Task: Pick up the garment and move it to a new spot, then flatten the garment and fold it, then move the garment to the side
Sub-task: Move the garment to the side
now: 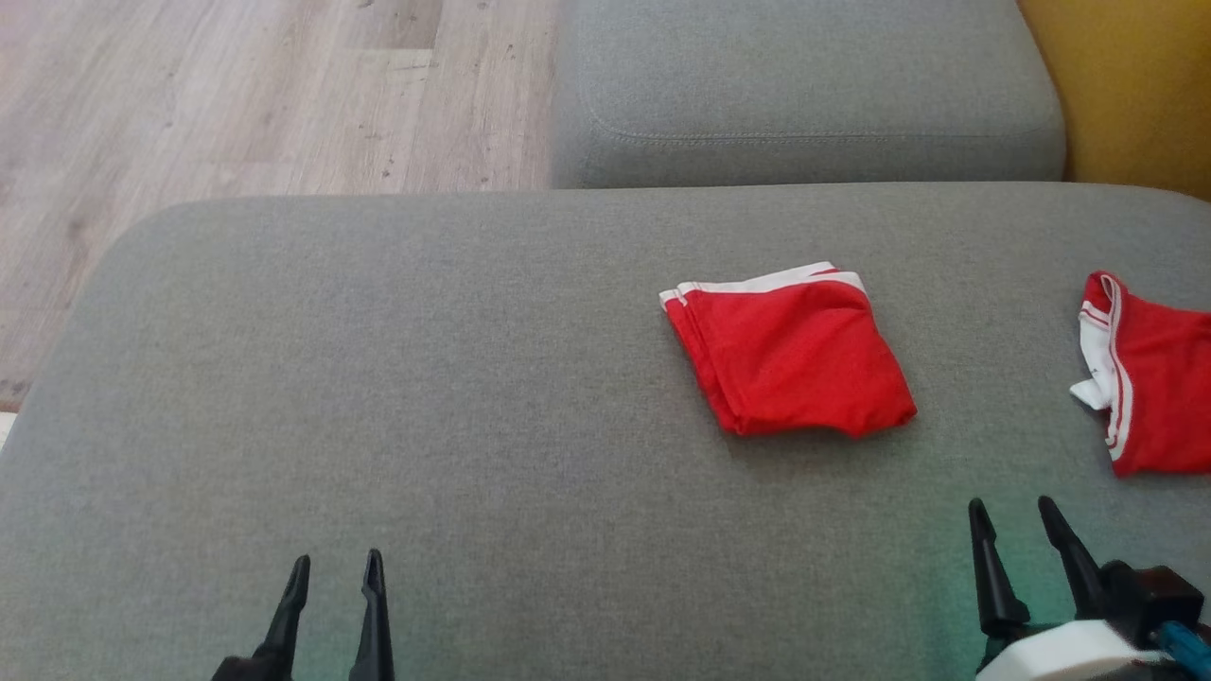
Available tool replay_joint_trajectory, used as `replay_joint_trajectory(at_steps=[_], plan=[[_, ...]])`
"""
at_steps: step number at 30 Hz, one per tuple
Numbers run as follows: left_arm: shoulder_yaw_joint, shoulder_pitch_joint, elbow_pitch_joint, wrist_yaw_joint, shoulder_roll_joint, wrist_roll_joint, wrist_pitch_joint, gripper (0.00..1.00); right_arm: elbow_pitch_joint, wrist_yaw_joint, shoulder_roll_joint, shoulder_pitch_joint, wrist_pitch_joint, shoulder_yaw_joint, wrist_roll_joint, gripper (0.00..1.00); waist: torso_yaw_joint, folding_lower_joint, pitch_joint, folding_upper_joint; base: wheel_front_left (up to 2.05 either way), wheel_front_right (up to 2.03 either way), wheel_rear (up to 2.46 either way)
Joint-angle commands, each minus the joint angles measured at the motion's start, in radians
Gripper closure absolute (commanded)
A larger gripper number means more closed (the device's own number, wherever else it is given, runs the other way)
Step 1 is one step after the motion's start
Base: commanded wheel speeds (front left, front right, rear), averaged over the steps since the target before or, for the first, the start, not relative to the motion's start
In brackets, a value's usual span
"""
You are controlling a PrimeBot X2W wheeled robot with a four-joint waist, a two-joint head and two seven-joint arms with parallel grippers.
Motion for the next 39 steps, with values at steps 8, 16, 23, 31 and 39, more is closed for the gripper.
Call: replay_joint_trajectory(at_steps=[8,16,23,31,39], plan=[[0.033,-0.034,-0.02,-0.012,-0.004,0.012,-0.01,0.0,-0.009,0.007,-0.013,-0.058,-0.01,0.042,0.035,0.0,0.011,0.0,0.011,0.0,0.0,0.0,0.0],[0.011,-0.056,-0.043,-0.013,-0.007,0.011,-0.01,0.0,-0.05,0.007,-0.071,-0.212,0.169,0.027,0.187,0.0,0.043,0.0,0.072,0.0,0.0,0.0,0.0],[-0.07,-0.121,-0.063,-0.009,-0.008,-0.009,-0.01,0.0,0.01,0.007,-0.128,-0.441,0.478,-0.044,0.281,0.0,0.123,0.0,0.192,0.0,0.0,0.0,0.0],[-0.176,-0.167,-0.061,0.029,-0.009,-0.056,-0.01,0.0,0.212,0.007,-0.155,-0.6,0.631,-0.058,0.235,0.0,0.219,0.0,0.266,0.0,0.0,0.0,0.0],[-0.205,-0.16,-0.058,0.054,-0.009,-0.068,-0.01,0.0,0.35,0.007,-0.134,-0.6,0.715,-0.081,0.273,0.0,0.238,0.0,0.252,0.0,0.0,0.0,0.0]])
